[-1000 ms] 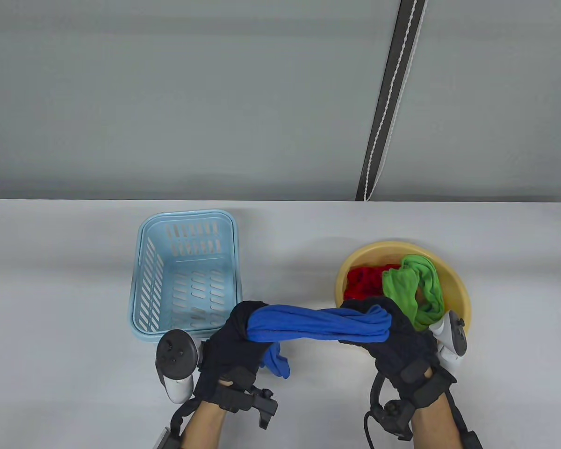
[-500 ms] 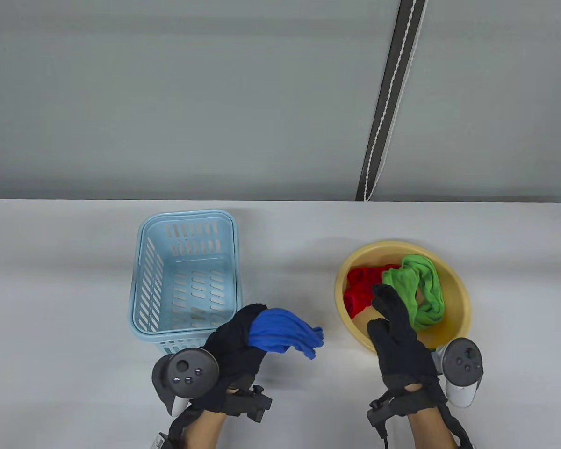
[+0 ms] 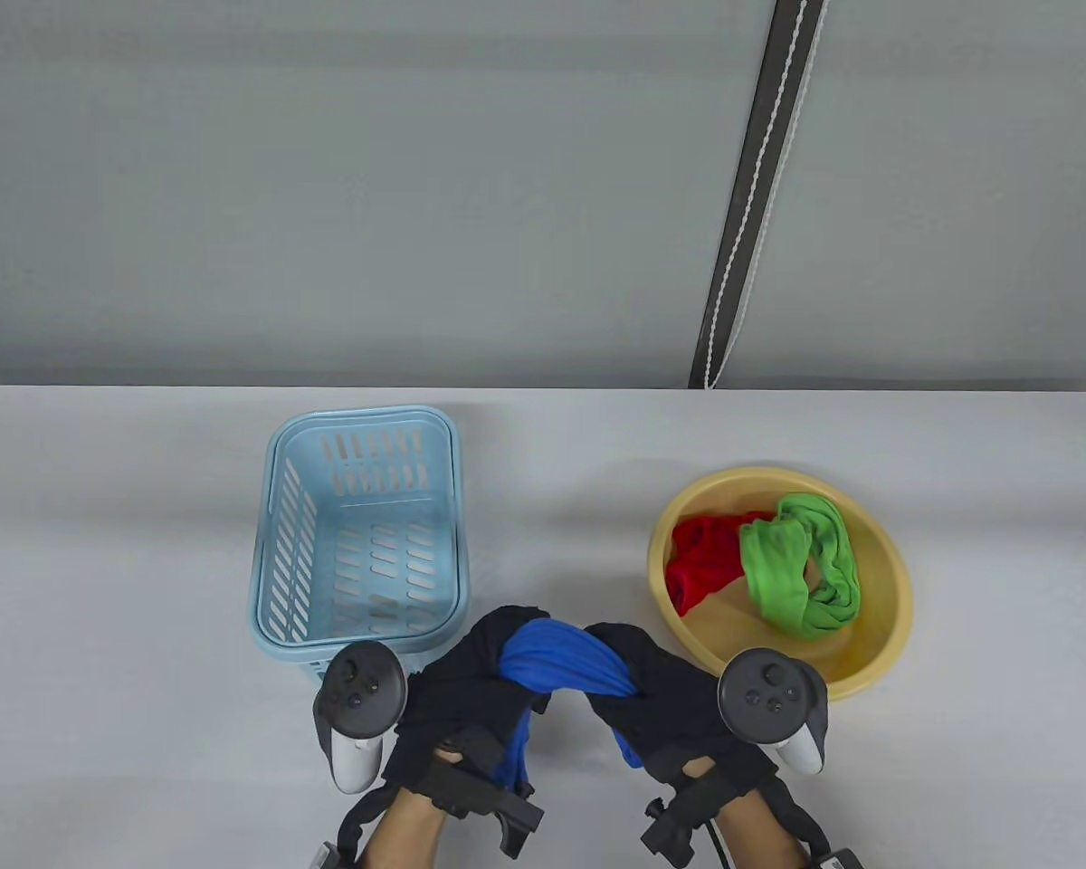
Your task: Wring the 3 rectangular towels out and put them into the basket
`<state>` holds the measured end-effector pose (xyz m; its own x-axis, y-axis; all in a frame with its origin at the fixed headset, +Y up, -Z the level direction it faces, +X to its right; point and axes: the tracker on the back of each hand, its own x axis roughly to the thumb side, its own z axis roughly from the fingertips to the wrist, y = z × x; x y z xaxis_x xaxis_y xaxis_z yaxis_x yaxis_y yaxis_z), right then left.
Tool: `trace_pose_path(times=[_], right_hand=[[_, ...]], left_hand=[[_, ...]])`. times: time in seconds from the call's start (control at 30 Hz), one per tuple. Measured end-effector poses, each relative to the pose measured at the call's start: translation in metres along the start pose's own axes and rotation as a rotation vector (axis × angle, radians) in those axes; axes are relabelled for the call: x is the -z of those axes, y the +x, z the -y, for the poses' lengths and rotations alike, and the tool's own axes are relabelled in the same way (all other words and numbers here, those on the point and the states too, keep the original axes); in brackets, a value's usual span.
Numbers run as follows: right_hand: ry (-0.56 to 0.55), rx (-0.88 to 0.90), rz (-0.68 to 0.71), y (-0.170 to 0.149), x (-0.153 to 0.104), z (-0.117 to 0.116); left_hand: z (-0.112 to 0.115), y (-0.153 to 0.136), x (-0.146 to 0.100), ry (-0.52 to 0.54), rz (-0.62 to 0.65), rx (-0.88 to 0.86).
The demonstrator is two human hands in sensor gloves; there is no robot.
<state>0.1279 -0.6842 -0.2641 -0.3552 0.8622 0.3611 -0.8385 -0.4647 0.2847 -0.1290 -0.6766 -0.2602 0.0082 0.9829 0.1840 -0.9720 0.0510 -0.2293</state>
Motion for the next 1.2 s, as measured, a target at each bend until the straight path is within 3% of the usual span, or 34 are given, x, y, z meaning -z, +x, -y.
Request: trace_pose_path(times=[0.2,0.3,0.37,0.53,0.63,0.73,0.8,1.03,1.1,1.2], right_hand=[[0.187,0.253,-0.134,-0.014,0.006,-0.018],[0.317,0.42,-0.204,-0.018,0.01,-0.039],[0.37,0.438,-0.241,-0.017,0.01,-0.047],[0.293,0.119,-0.28,0.002,0.011,-0.054],[0.244,0.166,-0.251,0.0,0.008,-0.05],[0.223,0.201,-0.214,-0.002,0.005,-0.047],[0.156,0.167,-0.171,-0.004,0.003,-0.044],[0.085,0.206,-0.181,-0.009,0.002,-0.036],[0.105,0.213,-0.181,-0.009,0.002,-0.031],[0.076,0.0,-0.176,-0.009,0.002,-0.022]], left_hand=[[-0.002,-0.012,0.0,-0.019,-0.039,-0.311],[0.0,-0.02,-0.001,0.013,-0.034,-0.39],[0.003,-0.024,-0.002,0.033,-0.033,-0.446],[0.015,-0.022,-0.003,0.11,0.043,-0.332],[0.018,-0.019,-0.001,0.033,0.069,-0.327],[0.019,-0.016,0.0,0.03,0.101,-0.292],[0.021,-0.012,0.0,-0.003,0.102,-0.36],[0.012,-0.007,-0.002,0.029,0.105,-0.3],[0.002,-0.006,-0.003,0.068,0.092,-0.198],[-0.01,-0.002,-0.003,0.06,0.136,0.154]])
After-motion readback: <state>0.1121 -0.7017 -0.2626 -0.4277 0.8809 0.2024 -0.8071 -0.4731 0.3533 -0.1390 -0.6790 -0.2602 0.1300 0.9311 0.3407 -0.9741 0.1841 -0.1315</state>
